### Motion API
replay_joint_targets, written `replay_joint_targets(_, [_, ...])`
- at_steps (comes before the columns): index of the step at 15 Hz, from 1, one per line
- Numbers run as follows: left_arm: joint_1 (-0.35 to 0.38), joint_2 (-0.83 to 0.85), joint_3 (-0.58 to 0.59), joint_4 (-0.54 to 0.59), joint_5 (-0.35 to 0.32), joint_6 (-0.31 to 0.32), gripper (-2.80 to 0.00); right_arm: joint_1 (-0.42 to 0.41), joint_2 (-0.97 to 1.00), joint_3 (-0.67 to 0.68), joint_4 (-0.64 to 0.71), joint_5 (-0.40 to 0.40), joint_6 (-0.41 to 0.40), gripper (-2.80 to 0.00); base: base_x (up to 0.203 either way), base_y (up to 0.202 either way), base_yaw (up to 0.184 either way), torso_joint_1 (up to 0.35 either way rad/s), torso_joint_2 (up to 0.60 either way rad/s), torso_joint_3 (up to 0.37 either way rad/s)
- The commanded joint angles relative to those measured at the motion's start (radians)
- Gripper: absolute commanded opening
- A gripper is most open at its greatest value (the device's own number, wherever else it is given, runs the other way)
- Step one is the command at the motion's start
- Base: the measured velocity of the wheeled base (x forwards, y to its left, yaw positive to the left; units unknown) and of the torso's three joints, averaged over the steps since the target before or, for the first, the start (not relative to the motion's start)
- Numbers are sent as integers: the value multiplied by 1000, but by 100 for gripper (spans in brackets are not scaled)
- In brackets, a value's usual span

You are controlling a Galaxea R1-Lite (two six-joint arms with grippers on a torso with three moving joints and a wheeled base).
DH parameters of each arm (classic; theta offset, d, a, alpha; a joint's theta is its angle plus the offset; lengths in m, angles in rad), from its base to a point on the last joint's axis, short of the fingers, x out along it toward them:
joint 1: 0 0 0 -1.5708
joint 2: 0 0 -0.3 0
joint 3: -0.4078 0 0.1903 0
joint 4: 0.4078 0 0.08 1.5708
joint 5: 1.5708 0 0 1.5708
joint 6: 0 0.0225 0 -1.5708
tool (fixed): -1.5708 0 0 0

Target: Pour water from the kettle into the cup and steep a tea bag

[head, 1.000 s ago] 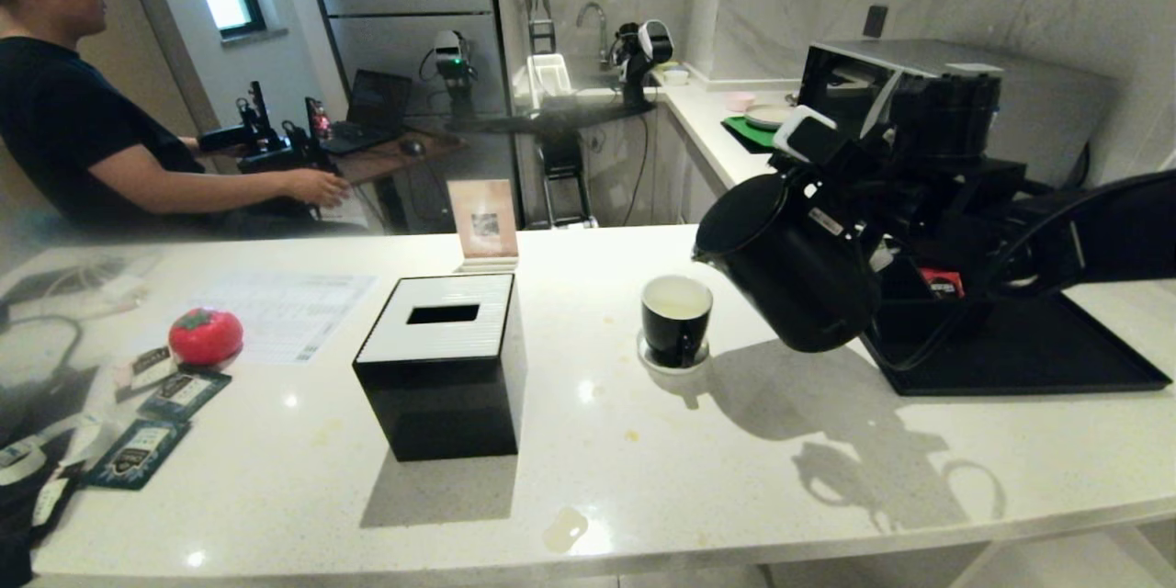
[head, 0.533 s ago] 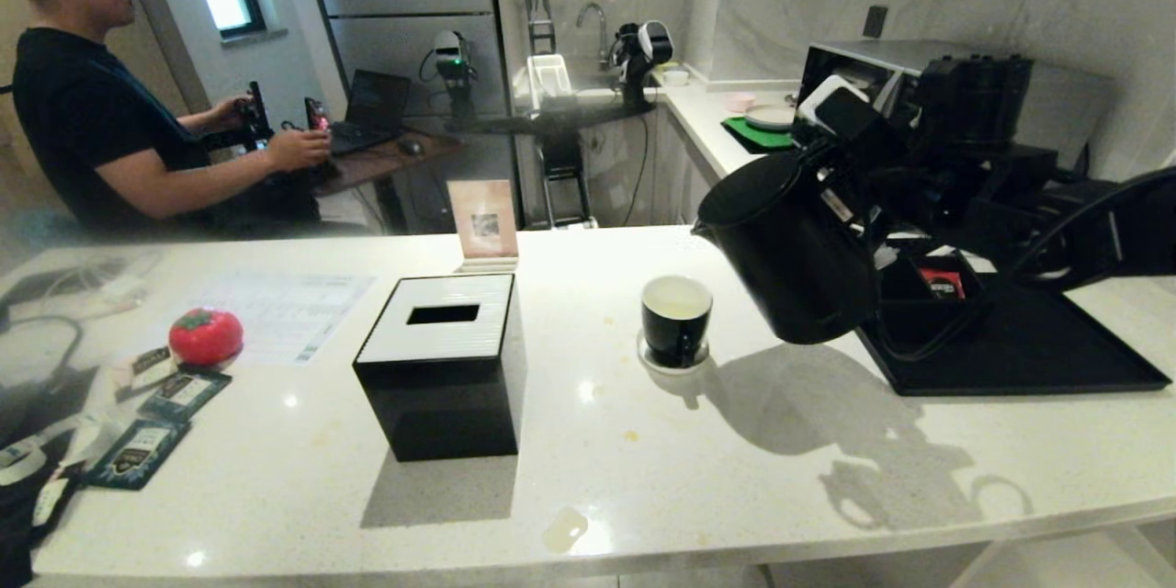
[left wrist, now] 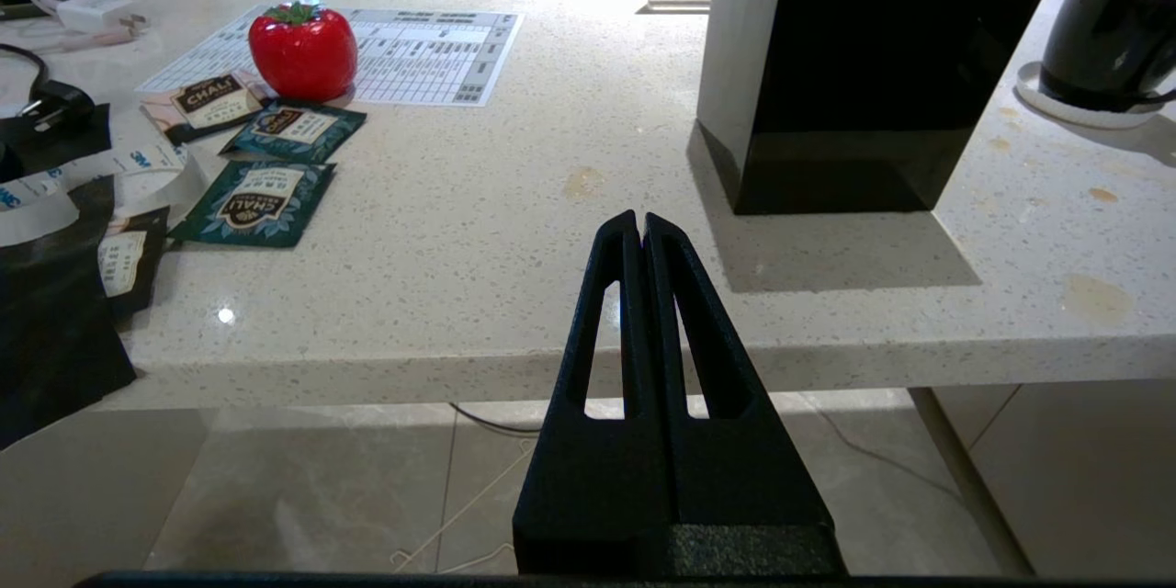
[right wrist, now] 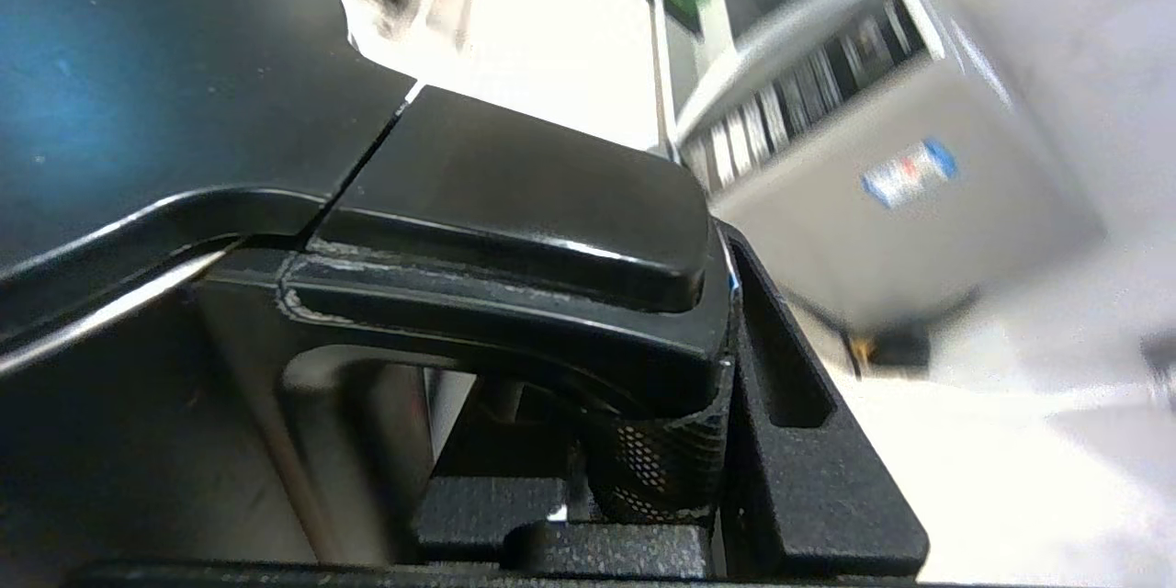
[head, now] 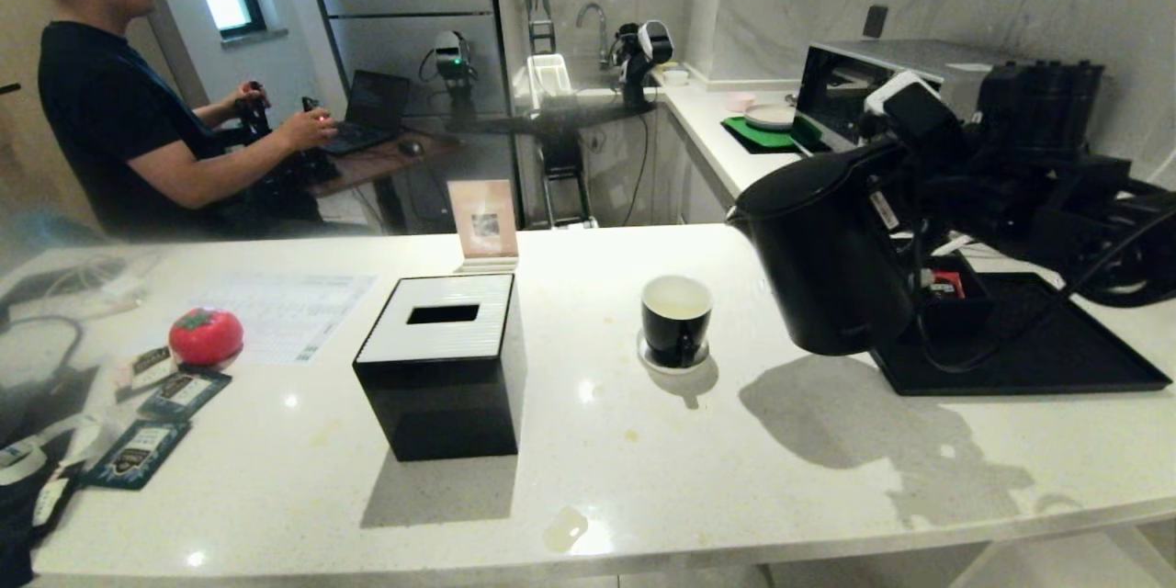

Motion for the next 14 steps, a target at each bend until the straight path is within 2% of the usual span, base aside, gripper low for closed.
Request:
replay_joint_targets(1, [0, 2, 0, 0, 1, -1, -280, -32, -55, 61, -4, 0, 27, -280, 0, 0, 0, 0, 0, 0])
replay_joint_targets(10, [0, 2, 0, 0, 1, -1, -280, -116, -196, 216, -13, -6, 244, -280, 0, 0, 0, 0, 0, 0])
replay_joint_targets(14, [0, 2, 0, 0, 1, -1, -280, -163, -290, 298, -10, -7, 278, -280, 0, 0, 0, 0, 0, 0])
